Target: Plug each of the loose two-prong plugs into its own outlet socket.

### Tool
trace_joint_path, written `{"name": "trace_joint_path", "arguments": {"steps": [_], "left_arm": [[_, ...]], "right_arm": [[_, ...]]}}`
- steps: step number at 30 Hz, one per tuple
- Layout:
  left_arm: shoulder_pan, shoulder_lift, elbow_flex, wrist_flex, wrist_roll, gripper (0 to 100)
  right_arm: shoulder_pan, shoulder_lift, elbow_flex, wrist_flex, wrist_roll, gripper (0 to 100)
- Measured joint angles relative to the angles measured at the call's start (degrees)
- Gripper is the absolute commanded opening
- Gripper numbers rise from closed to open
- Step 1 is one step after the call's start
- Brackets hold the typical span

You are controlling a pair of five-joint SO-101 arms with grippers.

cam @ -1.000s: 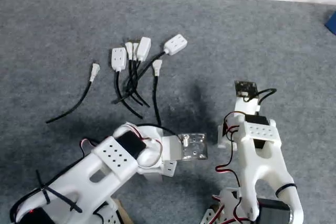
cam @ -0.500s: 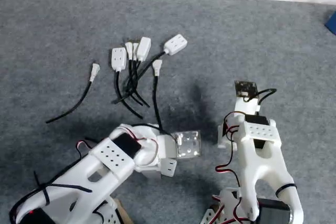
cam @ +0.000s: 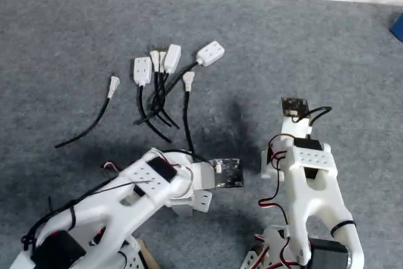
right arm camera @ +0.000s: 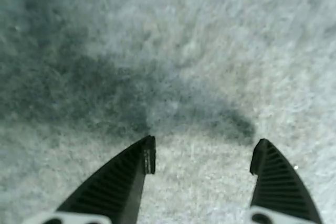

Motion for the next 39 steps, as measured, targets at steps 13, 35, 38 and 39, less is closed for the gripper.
{"name": "trace_joint_path", "arguments": {"steps": [13,35,38,39], "left_arm": [[-0.53,9.41,-9.67,5.89,-0.44,1],[-9.67,9.58,-8.26,6.95,-3.87,28],[-10.02,9.41,-6.68,6.51,-4.31,28],[-10.02,9.41,-6.68,6.68,-4.31,28]], "right_arm": [[0.0,0.0,0.0,0.0,0.0,28.9],[0.0,0.0,0.0,0.0,0.0,28.9],[0.0,0.0,0.0,0.0,0.0,28.9],[0.0,0.0,0.0,0.0,0.0,28.9]]}}
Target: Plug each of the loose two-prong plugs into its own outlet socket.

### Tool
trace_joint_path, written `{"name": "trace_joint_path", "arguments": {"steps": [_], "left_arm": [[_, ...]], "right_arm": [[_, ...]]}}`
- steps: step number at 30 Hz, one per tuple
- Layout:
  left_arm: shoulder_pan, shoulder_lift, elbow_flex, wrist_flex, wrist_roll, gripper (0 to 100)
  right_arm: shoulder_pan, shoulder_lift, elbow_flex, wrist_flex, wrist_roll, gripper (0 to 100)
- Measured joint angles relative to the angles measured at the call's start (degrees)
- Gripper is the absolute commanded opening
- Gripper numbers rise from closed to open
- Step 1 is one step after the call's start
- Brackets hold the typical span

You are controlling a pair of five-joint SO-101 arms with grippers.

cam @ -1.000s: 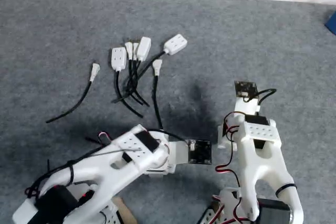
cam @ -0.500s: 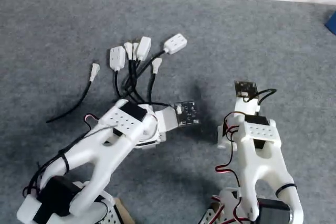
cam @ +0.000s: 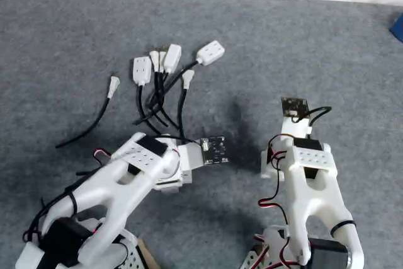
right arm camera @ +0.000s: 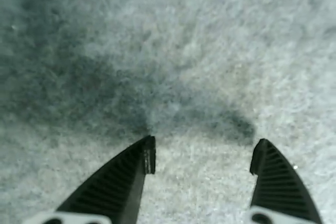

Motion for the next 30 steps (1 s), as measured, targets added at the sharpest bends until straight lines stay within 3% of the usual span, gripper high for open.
{"name": "trace_joint_path", "arguments": {"steps": [4,12,20,23,30], "left_arm": [[0.18,-0.09,-1.32,4.31,-0.18,28],[3.25,-8.79,-12.92,23.38,0.88,28],[2.55,-13.54,-22.15,24.97,8.18,28],[-3.34,-13.63,-25.41,21.1,14.07,28],[-28.66,-13.71,-24.62,1.76,36.48,28]], "right_arm": [[-0.09,0.0,-0.35,0.26,0.0,28.9],[-1.85,0.0,-12.04,8.88,0.0,28.9],[-3.69,0.0,-23.56,16.09,0.0,28.9],[-7.65,0.88,-28.92,18.55,0.0,28.9],[-16.79,21.54,-53.71,24.35,-1.58,28.9]]}}
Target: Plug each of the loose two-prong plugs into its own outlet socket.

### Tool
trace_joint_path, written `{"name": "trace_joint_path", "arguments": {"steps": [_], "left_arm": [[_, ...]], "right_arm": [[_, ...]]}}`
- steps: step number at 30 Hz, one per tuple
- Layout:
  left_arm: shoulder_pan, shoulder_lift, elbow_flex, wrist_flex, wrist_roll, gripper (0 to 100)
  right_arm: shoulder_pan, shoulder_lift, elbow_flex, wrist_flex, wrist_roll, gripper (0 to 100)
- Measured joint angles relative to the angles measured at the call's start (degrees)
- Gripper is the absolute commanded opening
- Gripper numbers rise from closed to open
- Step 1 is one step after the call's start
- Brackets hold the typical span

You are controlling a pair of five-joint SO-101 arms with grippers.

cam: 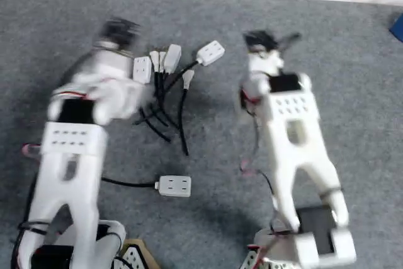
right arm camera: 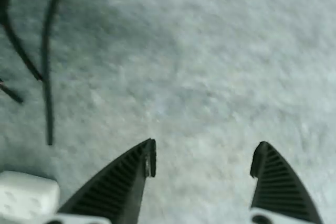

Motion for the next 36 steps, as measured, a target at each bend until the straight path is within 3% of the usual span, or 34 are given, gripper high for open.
{"name": "trace_joint_path", "arguments": {"steps": [3,7,12,18,31,36], "left_arm": [[-5.36,0.0,5.01,-2.73,0.79,28],[-7.21,0.0,12.04,-3.34,1.05,28],[-7.56,0.0,19.16,-3.34,10.29,28],[-7.56,0.0,20.92,-3.43,15.47,28],[-7.47,0.0,25.85,-10.99,15.74,28],[-7.56,0.0,26.29,-11.08,15.74,28]], "right_arm": [[-1.85,14.15,-16.7,2.81,-4.13,28.9],[-5.54,33.58,-41.23,7.56,-12.57,28.9],[-9.23,55.21,-69.01,9.67,-24.88,28.9],[-12.31,74.73,-91.34,8.44,-28.92,28.9],[-14.33,81.05,-95.91,5.01,-29.19,28.6],[-13.98,79.91,-90.37,3.87,-29.19,11.1]]}}
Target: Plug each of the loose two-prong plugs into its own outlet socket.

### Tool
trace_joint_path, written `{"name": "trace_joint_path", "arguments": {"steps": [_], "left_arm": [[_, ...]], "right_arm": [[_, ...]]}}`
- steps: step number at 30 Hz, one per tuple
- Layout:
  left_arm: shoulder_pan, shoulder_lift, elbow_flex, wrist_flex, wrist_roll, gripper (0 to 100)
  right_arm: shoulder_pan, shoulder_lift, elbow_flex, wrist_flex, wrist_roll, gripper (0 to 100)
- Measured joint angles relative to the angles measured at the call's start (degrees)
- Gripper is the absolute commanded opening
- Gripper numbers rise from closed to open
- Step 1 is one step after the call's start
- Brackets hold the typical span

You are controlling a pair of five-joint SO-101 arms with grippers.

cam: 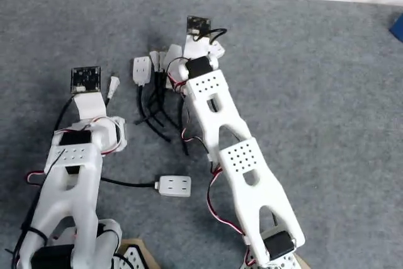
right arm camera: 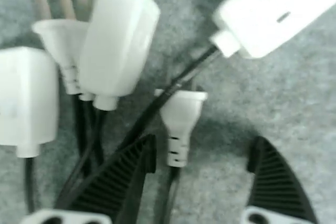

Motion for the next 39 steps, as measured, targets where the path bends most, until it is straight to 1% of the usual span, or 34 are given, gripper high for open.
{"name": "trace_joint_path", "arguments": {"steps": [2,3,5,9,13,15,17,19,22,24,27,31,34,36,39], "left_arm": [[0.09,0.0,0.0,0.0,0.0,28],[0.09,0.0,0.0,0.0,0.09,28],[0.09,-0.09,0.0,0.0,0.09,28],[0.09,-0.09,0.0,0.0,0.09,28],[0.0,-0.09,0.26,0.0,0.09,28],[0.0,-0.09,0.26,0.0,0.09,28],[0.0,-0.09,0.26,0.0,0.09,28],[0.0,-0.09,0.26,0.0,0.09,28],[0.0,-0.09,0.26,0.0,0.09,28],[0.09,-0.09,0.26,0.0,0.09,28],[0.79,-0.09,0.26,0.0,0.09,28],[1.05,-0.09,0.26,0.0,0.09,28],[2.46,-0.09,0.26,0.0,0.09,28],[3.6,-0.09,0.26,0.0,-1.67,28],[4.57,-0.09,0.26,0.0,-4.48,28]], "right_arm": [[0.88,-0.44,1.85,0.53,0.0,4.0],[1.32,-0.44,2.55,0.62,0.0,3.4],[2.02,-0.44,3.16,0.79,0.0,3.4],[2.11,-0.44,4.04,2.11,3.25,3.4],[3.43,-0.7,2.9,8.44,4.92,3.4],[4.04,-2.02,1.49,12.75,8.09,3.0],[5.36,-3.34,1.49,16.35,12.84,3.0],[7.74,-5.1,1.85,17.85,17.14,2.9],[12.22,-9.85,5.71,19.08,21.54,2.9],[14.77,-15.74,10.9,19.25,25.05,2.3],[15.65,-27.43,22.59,19.25,30.51,0.6],[14.51,-44.31,42.64,19.25,38.51,0.7],[11.96,-55.91,58.46,19.16,43.6,0.8],[10.11,-63.21,68.57,15.91,45.36,0.8],[8.18,-74.37,84.04,7.3,46.24,0.8]]}}
